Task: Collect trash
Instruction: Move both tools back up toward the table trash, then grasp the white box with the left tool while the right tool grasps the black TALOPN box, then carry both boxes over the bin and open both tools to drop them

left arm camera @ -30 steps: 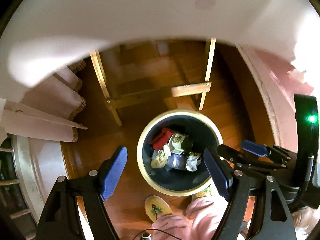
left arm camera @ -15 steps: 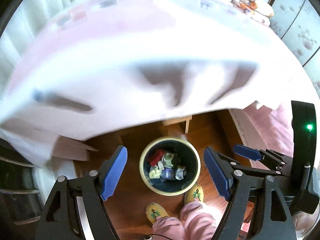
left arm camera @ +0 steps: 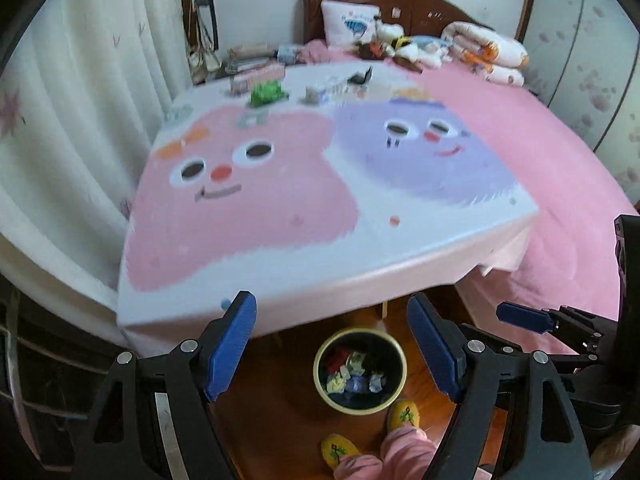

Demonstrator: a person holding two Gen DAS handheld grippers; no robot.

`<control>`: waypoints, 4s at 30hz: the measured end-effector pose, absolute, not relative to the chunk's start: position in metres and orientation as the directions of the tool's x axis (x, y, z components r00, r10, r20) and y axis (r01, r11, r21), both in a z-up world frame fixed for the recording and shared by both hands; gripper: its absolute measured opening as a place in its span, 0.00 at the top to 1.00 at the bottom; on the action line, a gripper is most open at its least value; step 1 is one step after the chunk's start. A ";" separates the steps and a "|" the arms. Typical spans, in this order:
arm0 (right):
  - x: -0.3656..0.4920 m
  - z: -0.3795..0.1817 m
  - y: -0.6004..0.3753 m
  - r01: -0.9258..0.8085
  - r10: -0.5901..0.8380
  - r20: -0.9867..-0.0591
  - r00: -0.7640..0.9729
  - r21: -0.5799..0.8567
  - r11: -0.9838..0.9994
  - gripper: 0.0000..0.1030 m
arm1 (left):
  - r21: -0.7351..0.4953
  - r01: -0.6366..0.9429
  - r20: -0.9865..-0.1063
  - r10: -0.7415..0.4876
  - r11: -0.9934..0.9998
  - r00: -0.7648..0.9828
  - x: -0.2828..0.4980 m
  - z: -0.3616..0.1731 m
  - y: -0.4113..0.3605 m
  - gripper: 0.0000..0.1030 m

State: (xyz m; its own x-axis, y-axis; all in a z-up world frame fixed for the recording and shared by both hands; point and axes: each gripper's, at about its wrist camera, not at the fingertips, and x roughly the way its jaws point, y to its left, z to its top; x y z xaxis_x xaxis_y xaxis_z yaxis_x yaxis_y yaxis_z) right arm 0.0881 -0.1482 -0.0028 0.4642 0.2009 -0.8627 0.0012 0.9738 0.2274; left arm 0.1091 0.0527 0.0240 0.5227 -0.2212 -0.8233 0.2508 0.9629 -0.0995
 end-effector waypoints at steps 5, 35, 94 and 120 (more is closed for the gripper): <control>0.095 0.040 -0.147 -0.015 0.160 -0.828 0.537 0.181 0.983 0.40 | -0.104 0.284 -0.775 -0.257 0.953 0.578 0.111 0.072 0.059 0.23; 0.436 0.077 -0.265 -0.056 0.170 -0.820 0.547 0.167 0.984 0.47 | -0.032 0.182 -0.809 -0.132 0.983 0.573 0.428 0.104 -0.022 0.24; 0.481 0.007 -0.278 -0.098 0.370 -0.818 0.440 0.366 0.925 0.99 | -0.064 0.010 -0.906 -0.063 0.998 0.418 0.485 0.012 -0.044 0.65; 0.184 0.009 -0.150 -0.018 0.218 -0.882 0.417 0.232 0.973 0.99 | -0.153 0.168 -0.892 -0.209 0.974 0.402 0.169 0.018 0.103 0.65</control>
State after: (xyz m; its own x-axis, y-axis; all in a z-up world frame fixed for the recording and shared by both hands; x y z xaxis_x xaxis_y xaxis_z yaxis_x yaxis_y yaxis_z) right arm 0.1845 -0.1502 0.0086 0.4173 0.2179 -0.8822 -0.0182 0.9726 0.2316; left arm 0.1693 0.1034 0.0180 0.4015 -0.2090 -0.8917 0.1680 0.9739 -0.1526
